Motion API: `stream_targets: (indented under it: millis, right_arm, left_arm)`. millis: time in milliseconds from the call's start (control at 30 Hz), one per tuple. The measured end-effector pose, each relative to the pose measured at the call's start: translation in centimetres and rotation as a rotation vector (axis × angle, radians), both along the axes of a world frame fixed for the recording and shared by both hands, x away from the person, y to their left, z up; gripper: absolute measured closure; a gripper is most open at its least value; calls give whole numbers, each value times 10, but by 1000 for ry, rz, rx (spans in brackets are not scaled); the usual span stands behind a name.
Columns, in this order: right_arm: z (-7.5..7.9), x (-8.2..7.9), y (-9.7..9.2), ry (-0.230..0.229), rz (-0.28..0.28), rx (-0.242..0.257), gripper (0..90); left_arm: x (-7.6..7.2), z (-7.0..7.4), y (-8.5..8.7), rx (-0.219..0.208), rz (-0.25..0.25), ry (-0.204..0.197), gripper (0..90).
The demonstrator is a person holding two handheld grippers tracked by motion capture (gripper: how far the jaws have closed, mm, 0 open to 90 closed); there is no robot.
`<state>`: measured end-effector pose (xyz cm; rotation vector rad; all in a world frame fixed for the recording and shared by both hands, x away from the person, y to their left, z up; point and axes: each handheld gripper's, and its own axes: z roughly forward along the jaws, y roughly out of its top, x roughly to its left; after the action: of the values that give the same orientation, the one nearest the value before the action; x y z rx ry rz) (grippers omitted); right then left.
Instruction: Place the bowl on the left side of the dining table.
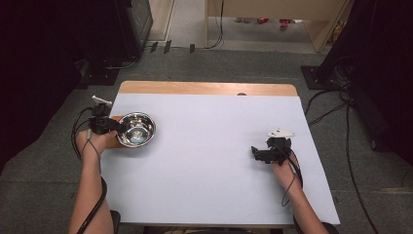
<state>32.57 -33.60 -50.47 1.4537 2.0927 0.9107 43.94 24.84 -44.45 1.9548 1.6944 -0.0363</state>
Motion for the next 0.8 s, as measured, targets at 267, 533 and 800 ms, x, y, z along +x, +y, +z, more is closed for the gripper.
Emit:
stream_targets:
  millis: [267, 533, 800]
  right_arm:
    - [0, 0, 0, 0, 0, 0, 36]
    - [0, 0, 0, 0, 0, 0, 37]
    - [0, 0, 0, -1, 0, 0, 37]
  left_arm:
    - [-1, -3, 9, -4, 30, 3, 883]
    - [-4, -5, 21, -7, 67, 5, 884]
    - [-5, -10, 30, -23, 103, 0, 885]
